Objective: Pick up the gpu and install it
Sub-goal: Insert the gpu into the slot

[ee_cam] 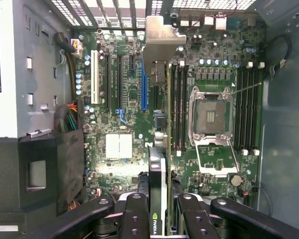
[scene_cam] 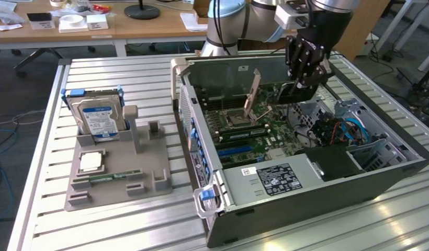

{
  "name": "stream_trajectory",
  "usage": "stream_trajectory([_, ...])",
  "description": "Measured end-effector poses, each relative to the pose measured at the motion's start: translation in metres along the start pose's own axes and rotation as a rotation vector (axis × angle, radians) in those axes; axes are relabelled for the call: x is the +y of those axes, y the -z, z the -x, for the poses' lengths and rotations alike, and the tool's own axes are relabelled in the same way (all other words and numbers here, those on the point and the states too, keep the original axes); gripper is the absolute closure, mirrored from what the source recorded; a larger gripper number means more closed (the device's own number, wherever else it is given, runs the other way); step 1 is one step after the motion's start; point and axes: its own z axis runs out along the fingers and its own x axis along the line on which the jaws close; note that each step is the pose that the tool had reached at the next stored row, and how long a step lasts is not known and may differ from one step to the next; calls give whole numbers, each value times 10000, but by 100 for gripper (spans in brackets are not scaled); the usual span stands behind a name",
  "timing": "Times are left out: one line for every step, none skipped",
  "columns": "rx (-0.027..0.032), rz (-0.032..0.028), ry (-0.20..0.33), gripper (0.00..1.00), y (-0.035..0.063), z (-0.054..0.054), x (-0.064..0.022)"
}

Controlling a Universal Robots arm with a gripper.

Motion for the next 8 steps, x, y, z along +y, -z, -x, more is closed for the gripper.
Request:
stream_trajectory([-4,-1,0,73,-2,-4,1])
stream_trajectory([-6,-1,-1,73,-6,-6,2])
stream_trajectory([-7,0,1,73,-12,-7,3])
stream_trajectory([-7,1,1,73,-19,-8,5])
stream_trajectory([-8,1,2,73,-25,-8,6])
stream_trajectory([-8,1,3,73,-27,-8,6])
stream_trajectory([-7,1,2,73,-27,-8,6])
stream_trajectory([-7,1,1,73,-27,-8,7])
